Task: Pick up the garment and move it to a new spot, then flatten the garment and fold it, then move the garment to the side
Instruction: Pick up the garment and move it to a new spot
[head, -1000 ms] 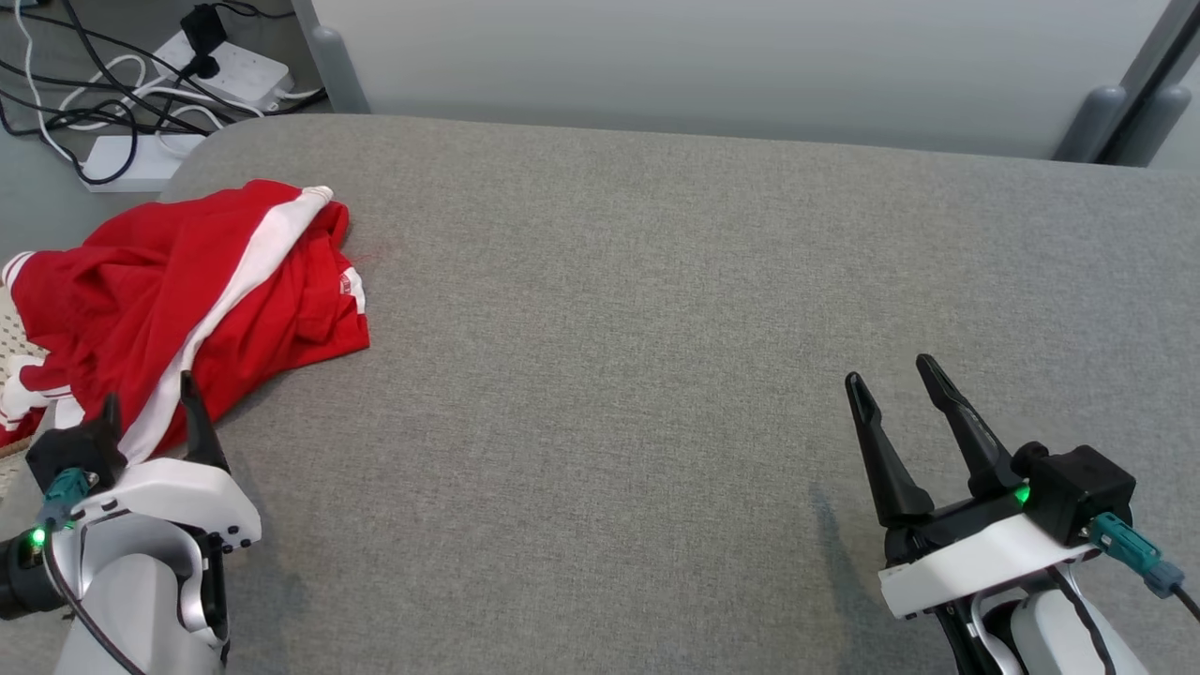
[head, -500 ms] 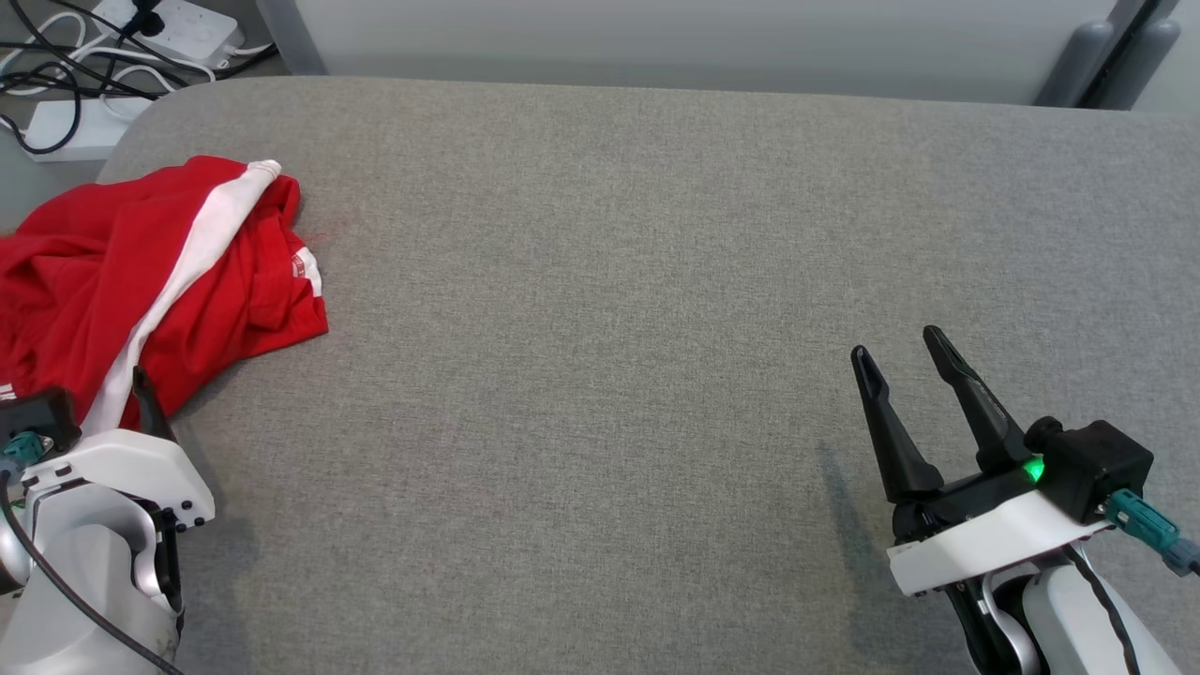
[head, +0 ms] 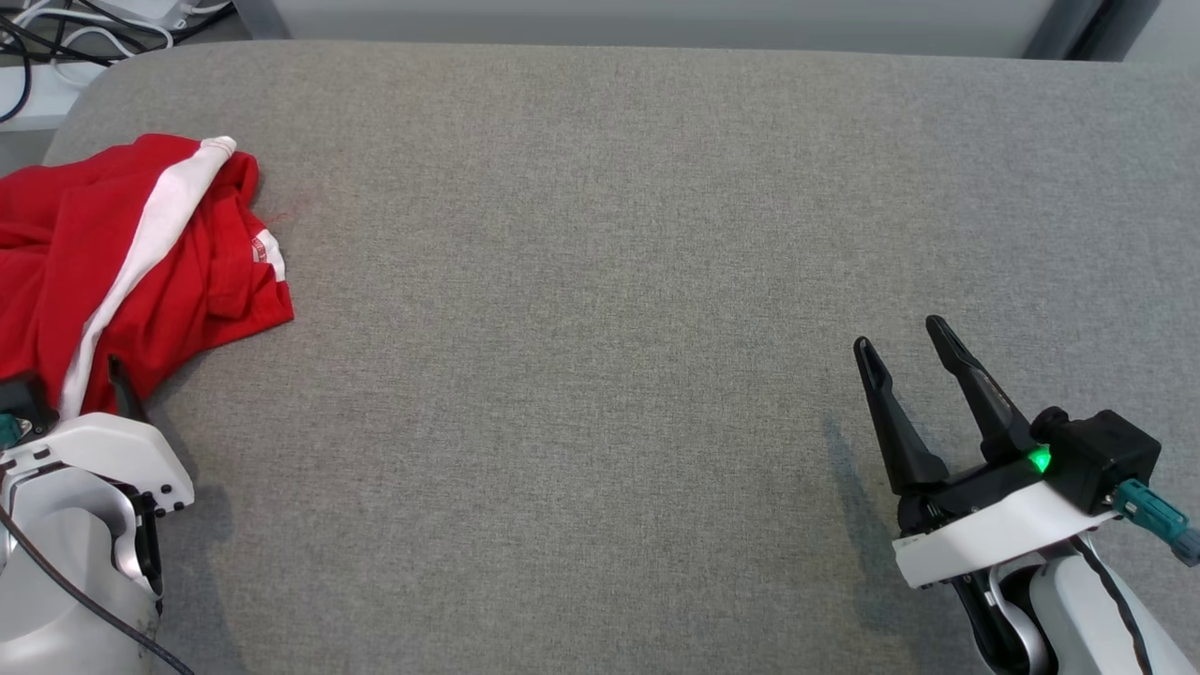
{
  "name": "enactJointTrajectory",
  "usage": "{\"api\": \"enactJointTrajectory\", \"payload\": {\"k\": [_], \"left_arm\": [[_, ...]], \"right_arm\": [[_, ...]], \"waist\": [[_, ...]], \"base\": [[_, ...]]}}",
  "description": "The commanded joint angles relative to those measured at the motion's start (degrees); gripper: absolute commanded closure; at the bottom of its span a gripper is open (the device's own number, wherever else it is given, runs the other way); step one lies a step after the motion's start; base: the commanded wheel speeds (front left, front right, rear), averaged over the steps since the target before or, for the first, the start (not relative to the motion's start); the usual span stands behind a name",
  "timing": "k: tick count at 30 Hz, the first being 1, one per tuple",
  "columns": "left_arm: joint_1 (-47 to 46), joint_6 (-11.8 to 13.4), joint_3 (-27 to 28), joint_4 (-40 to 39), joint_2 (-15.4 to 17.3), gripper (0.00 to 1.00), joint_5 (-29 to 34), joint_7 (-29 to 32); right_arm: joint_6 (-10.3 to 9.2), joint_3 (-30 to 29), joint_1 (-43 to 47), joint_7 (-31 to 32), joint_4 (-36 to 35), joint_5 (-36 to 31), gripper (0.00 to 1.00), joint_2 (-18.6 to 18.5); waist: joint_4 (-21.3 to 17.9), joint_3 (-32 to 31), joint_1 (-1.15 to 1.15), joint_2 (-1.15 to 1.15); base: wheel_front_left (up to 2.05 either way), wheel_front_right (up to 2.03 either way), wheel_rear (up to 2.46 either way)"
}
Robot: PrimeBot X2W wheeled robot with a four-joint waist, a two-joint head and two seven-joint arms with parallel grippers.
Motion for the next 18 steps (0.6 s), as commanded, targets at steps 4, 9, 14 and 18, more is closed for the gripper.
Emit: {"api": "enactJointTrajectory", "payload": {"k": [4, 9, 14, 18], "left_arm": [[-2.28, 0.88, 1.39, -1.48, 3.86, 0.00, 0.30, -0.75], [-1.83, 0.62, 1.93, -2.42, 3.89, 0.00, -0.17, -0.76], [-1.62, -0.61, 2.09, -3.30, 3.72, 1.00, -0.54, -0.77], [-0.62, -0.91, 2.55, -7.00, 3.32, 1.00, -0.33, -0.77]], "right_arm": [[0.42, 1.50, -1.66, -0.77, -1.87, 0.66, 0.00, -1.02], [0.42, 1.81, -1.91, -0.77, -2.07, 0.89, 0.00, -1.35], [0.42, 2.08, -2.34, -0.77, -1.94, 1.11, 0.00, -1.71], [0.42, 2.24, -2.58, -0.77, -1.70, 1.12, 0.00, -1.67]], "waist": [[-0.27, 1.02, 0.00, 0.00], [-0.55, 1.63, 0.00, 0.00], [-0.55, 1.65, 0.00, 0.00], [-0.33, 1.30, 0.00, 0.00]], "base": [[0.00, 0.00, 0.00], [0.00, 0.00, 0.00], [0.00, 0.00, 0.00], [0.00, 0.00, 0.00]]}}
